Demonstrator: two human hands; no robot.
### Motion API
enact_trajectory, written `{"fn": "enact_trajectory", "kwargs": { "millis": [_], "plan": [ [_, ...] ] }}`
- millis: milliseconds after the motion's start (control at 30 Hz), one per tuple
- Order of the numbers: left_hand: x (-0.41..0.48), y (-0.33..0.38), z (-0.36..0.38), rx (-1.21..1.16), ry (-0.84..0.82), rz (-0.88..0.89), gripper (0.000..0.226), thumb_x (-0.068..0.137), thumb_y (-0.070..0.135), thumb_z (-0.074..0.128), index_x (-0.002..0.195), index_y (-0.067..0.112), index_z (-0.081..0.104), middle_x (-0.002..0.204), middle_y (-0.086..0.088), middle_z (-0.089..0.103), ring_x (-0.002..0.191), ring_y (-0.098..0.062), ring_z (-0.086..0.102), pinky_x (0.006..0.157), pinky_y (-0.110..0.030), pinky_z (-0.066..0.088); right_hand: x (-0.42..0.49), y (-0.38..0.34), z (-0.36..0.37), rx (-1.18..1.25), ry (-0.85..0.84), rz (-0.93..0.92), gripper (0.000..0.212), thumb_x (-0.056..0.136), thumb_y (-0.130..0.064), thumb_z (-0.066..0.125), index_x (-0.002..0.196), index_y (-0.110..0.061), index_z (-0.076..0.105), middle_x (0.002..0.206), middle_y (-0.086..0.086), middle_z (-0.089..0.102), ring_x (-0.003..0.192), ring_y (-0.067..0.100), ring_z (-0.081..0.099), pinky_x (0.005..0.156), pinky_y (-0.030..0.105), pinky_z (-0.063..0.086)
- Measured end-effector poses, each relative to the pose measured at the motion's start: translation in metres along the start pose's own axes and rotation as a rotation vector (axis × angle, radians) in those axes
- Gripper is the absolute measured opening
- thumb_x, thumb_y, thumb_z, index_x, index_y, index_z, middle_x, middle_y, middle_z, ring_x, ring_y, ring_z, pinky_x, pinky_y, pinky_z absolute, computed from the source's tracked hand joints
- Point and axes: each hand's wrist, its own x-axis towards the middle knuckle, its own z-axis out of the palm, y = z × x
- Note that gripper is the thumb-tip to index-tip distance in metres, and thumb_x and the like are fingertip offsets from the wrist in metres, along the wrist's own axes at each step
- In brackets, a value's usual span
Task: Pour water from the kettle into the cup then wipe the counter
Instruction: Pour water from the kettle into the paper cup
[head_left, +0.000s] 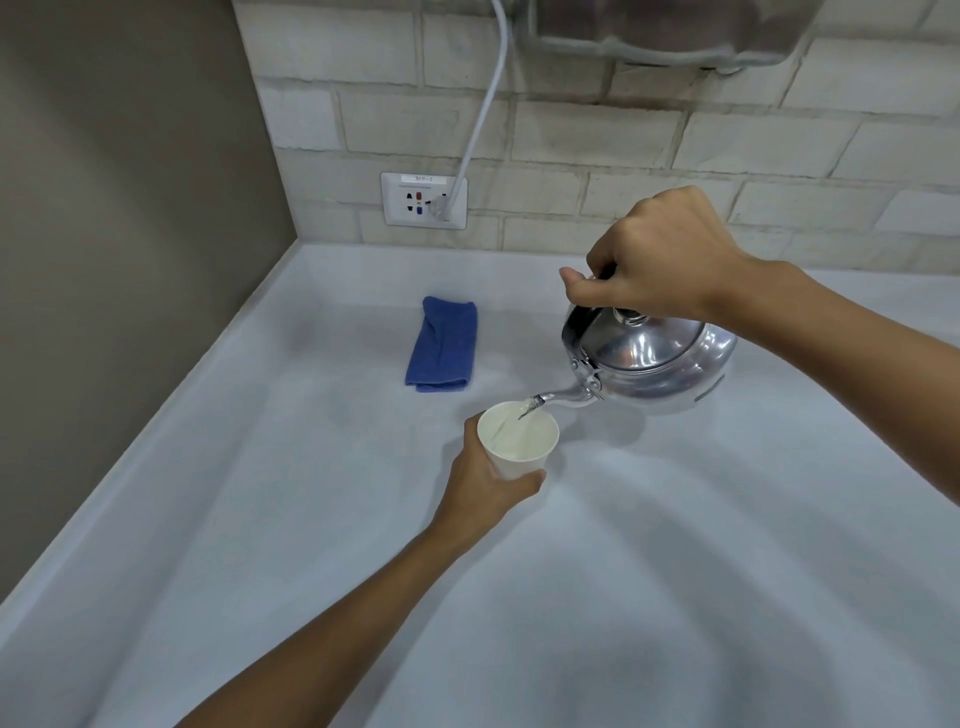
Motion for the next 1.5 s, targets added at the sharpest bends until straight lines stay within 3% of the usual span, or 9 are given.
{"fn": "enact_trajectory", "kwargs": {
  "millis": [433, 667, 800, 1133, 1333, 1500],
  "plan": [
    [-0.002, 0.003, 0.000, -0.012, 0.003, -0.002, 0.073, 0.063, 0.015, 0.083, 0.113, 0.034, 0.033, 0.103, 0.028, 0.047, 0.094, 0.010, 0.049, 0.065, 0.006, 0.037, 0.001, 0.002, -0.006, -0.034, 0.019, -0.043, 0.050, 0.082, -0.035, 0.050, 0.040, -0.015, 0.032, 0.035, 0.002, 0.018, 0.044, 0.025, 0.023, 0.048, 0.024, 0.011],
    [-0.001, 0.002, 0.000, 0.004, -0.002, -0.008, 0.073, 0.063, 0.016, 0.083, 0.113, 0.035, 0.033, 0.102, 0.029, 0.047, 0.091, 0.023, 0.047, 0.064, 0.006, 0.037, 0.002, 0.003, -0.009, -0.042, 0.020, -0.058, 0.050, 0.081, -0.036, 0.047, 0.038, -0.015, 0.031, 0.035, 0.000, 0.016, 0.041, 0.021, 0.018, 0.048, 0.023, 0.012],
    [-0.001, 0.003, 0.000, 0.015, 0.005, -0.015, 0.073, 0.063, 0.018, 0.083, 0.113, 0.036, 0.032, 0.102, 0.029, 0.047, 0.092, 0.014, 0.048, 0.064, 0.006, 0.036, 0.002, 0.002, -0.011, -0.041, 0.029, -0.058, 0.047, 0.079, -0.037, 0.044, 0.039, -0.013, 0.035, 0.035, 0.001, 0.015, 0.041, 0.022, 0.019, 0.048, 0.022, 0.011],
    [0.000, 0.002, 0.000, 0.022, 0.012, -0.016, 0.074, 0.062, 0.019, 0.083, 0.113, 0.036, 0.032, 0.101, 0.028, 0.047, 0.091, 0.012, 0.048, 0.064, 0.006, 0.037, 0.004, 0.003, -0.013, -0.063, 0.022, -0.066, 0.049, 0.082, -0.032, 0.050, 0.040, -0.012, 0.034, 0.036, 0.002, 0.014, 0.043, 0.023, 0.019, 0.048, 0.023, 0.010],
    [0.000, 0.001, 0.000, 0.024, 0.011, -0.009, 0.073, 0.062, 0.018, 0.083, 0.112, 0.036, 0.033, 0.101, 0.029, 0.047, 0.091, 0.021, 0.046, 0.065, 0.006, 0.037, 0.003, 0.002, -0.016, -0.077, 0.021, -0.060, 0.047, 0.080, -0.035, 0.045, 0.041, -0.011, 0.035, 0.037, 0.001, 0.012, 0.044, 0.023, 0.018, 0.049, 0.022, 0.010],
    [0.000, 0.001, -0.001, 0.030, 0.009, -0.005, 0.073, 0.063, 0.019, 0.083, 0.113, 0.035, 0.033, 0.101, 0.028, 0.047, 0.092, 0.013, 0.048, 0.065, 0.006, 0.037, 0.004, 0.002, -0.018, -0.077, 0.026, -0.058, 0.046, 0.079, -0.036, 0.042, 0.041, -0.011, 0.037, 0.038, 0.002, 0.013, 0.044, 0.024, 0.017, 0.048, 0.024, 0.011]
  ]
}}
